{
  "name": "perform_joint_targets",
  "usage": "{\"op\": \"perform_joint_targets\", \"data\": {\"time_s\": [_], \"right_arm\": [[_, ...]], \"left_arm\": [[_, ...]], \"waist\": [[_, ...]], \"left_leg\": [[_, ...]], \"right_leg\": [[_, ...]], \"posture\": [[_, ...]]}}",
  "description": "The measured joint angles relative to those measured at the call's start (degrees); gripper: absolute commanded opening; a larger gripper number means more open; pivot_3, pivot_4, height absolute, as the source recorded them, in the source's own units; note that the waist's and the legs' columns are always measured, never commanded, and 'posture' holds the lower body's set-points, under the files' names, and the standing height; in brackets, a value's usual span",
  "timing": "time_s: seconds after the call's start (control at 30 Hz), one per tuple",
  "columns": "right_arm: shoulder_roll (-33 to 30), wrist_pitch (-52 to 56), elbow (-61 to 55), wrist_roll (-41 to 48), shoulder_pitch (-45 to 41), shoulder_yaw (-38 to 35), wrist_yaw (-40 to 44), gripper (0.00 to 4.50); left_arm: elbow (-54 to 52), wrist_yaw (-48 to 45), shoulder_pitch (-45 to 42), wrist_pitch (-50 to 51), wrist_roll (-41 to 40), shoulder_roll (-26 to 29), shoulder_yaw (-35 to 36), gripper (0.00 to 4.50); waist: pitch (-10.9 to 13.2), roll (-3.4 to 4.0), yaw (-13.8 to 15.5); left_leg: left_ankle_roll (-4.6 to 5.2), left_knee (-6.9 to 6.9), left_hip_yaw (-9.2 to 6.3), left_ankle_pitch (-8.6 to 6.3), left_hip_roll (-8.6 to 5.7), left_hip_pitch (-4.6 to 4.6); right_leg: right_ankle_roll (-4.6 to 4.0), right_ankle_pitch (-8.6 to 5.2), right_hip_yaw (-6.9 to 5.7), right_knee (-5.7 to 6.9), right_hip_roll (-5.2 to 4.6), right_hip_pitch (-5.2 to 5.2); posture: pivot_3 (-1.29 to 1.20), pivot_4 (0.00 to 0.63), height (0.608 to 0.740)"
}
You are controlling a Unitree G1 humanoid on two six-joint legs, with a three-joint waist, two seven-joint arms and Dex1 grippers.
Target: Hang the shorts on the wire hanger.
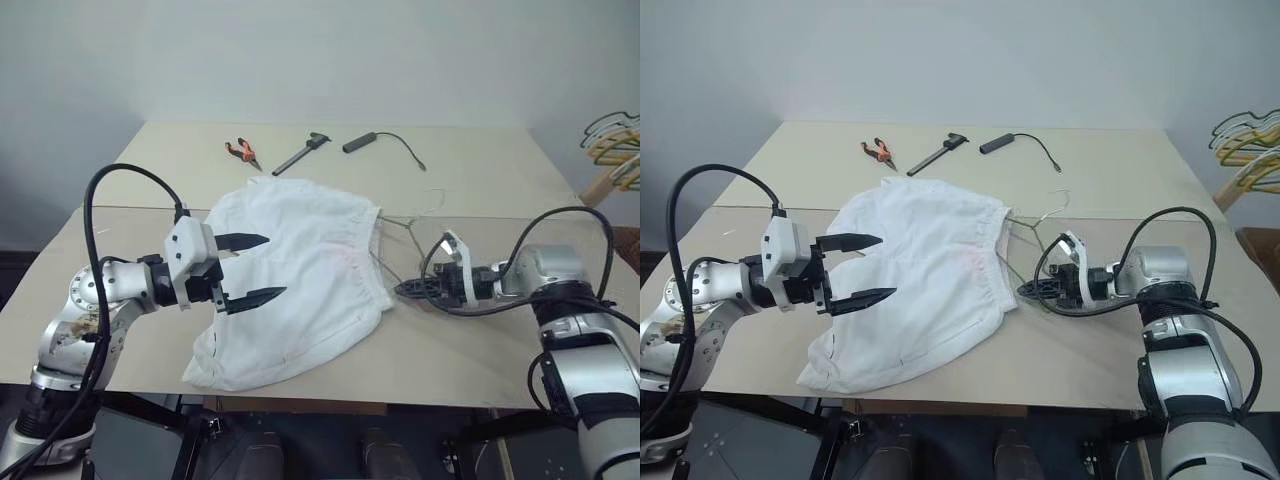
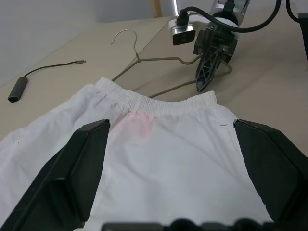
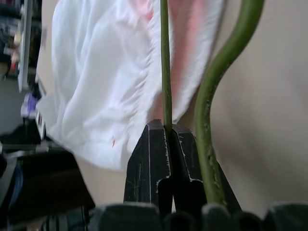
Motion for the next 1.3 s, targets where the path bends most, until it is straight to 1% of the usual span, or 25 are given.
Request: {"op": "perform_joint_targets", "data": {"time_s": [0.07, 0.13, 0.3, 0.47, 0.57, 0.73, 0.8, 0.9, 1.07, 1.2, 1.3], "right_arm": [[0.2, -0.2, 0.4, -0.8, -0.1, 0.7, 1.4, 0.0], [1.1, -1.7, 3.8, -2.3, -1.6, 0.6, 1.2, 0.0], [5.6, -8.7, 17.5, -6.5, -8.4, -3.1, -4.5, 0.0], [8.0, -13.8, 23.5, -9.7, -11.3, -4.6, -4.2, 0.0], [9.2, -14.9, 24.5, -11.8, -11.5, -3.9, -0.4, 0.0], [9.3, -15.0, 24.4, -16.0, -11.5, 1.1, 9.5, 0.0], [9.4, -15.6, 24.9, -17.0, -11.6, 1.2, 10.1, 0.0], [10.2, -17.5, 28.1, -17.5, -13.8, -1.4, 6.3, 0.0], [11.3, -20.8, 31.8, -17.1, -16.2, -9.3, -6.2, 0.0], [12.0, -22.1, 31.6, -17.2, -16.0, -11.3, -7.7, 0.0], [12.0, -22.8, 27.5, -17.1, -14.4, -11.9, -8.0, 0.0]], "left_arm": [[0.0, 0.0, 0.3, 0.0, 0.0, 0.0, 0.1, 4.48], [-0.1, 0.0, 0.7, 0.1, 0.0, 0.1, 0.3, 4.48], [-0.5, 0.1, 0.7, 0.1, 0.0, 0.2, 0.4, 4.48], [-0.9, 0.2, 0.8, 0.2, 0.0, 0.2, 0.5, 4.48], [-0.9, 0.2, 0.9, 0.2, 0.0, 0.2, 0.5, 4.48], [-1.3, 0.5, 2.0, 0.2, 0.0, 0.4, 0.6, 4.48], [-1.5, 0.6, 2.4, 0.2, 0.0, 0.4, 0.7, 4.48], [-2.1, 0.9, 2.6, 0.2, -0.1, 0.5, 0.9, 4.48], [-2.7, 1.2, 3.1, 0.3, -0.1, 0.4, 1.0, 4.48], [-3.1, 1.2, 3.2, 0.3, -0.1, 0.4, 1.0, 4.48], [-3.1, 1.3, 3.2, 0.4, -0.1, 0.4, 1.0, 4.48]], "waist": [[0.0, 0.0, 0.0], [0.0, -0.01, 0.0], [0.0, 0.0, -0.2], [-0.1, 0.02, -0.1], [-0.1, 0.04, 0.0], [-0.3, 0.06, 0.0], [-0.4, 0.05, 0.0], [-0.4, 0.06, 0.0], [-0.4, 0.04, 0.1], [-0.4, 0.04, 0.1], [-0.4, 0.04, 0.1]], "left_leg": [[0.0, 0.0, 0.01, 0.0, -0.01, 0.02], [-0.01, 0.0, 0.01, 0.01, -0.01, 0.05], [-0.03, 0.0, 0.02, 0.02, 0.0, 0.14], [-0.04, 0.0, 0.0, 0.03, 0.0, 0.09], [-0.05, 0.0, -0.01, 0.03, -0.01, 0.09], [-0.06, 0.0, -0.01, 0.04, -0.01, 0.11], [-0.07, 0.0, -0.01, 0.04, -0.01, 0.12], [-0.16, 0.0, -0.01, 0.09, -0.01, 0.14], [-0.16, -0.01, -0.02, 0.1, -0.01, 0.15], [-0.16, -0.01, -0.02, 0.1, 0.0, 0.13], [-0.16, -0.01, -0.02, 0.1, -0.01, 0.14]], "right_leg": [[0.0, 0.0, 0.0, 0.03, 0.0, 0.01], [-0.01, 0.01, 0.0, 0.08, 0.0, 0.01], [-0.06, 0.03, 0.02, 0.16, 0.03, 0.01], [-0.05, 0.03, 0.0, 0.14, 0.01, 0.01], [-0.05, 0.03, 0.0, 0.16, 0.01, 0.0], [-0.05, 0.03, 0.0, 0.2, 0.01, 0.0], [-0.06, 0.03, -0.01, 0.21, 0.01, 0.0], [-0.08, 0.05, 0.0, 0.24, 0.01, 0.0], [-0.08, 0.05, -0.01, 0.23, 0.02, 0.01], [-0.08, 0.05, -0.01, 0.23, 0.01, 0.01], [-0.08, 0.05, 0.0, 0.24, 0.02, 0.01]], "posture": [[0.13, 0.041, 0.74], [0.13, 0.041, 0.74], [0.13, 0.041, 0.74], [0.14, 0.04, 0.74], [0.15, 0.037, 0.74], [0.16, 0.029, 0.74], [0.16, 0.033, 0.74], [0.17, 0.035, 0.74], [0.17, 0.038, 0.74], [0.15, 0.048, 0.74], [0.14, 0.044, 0.74]]}}
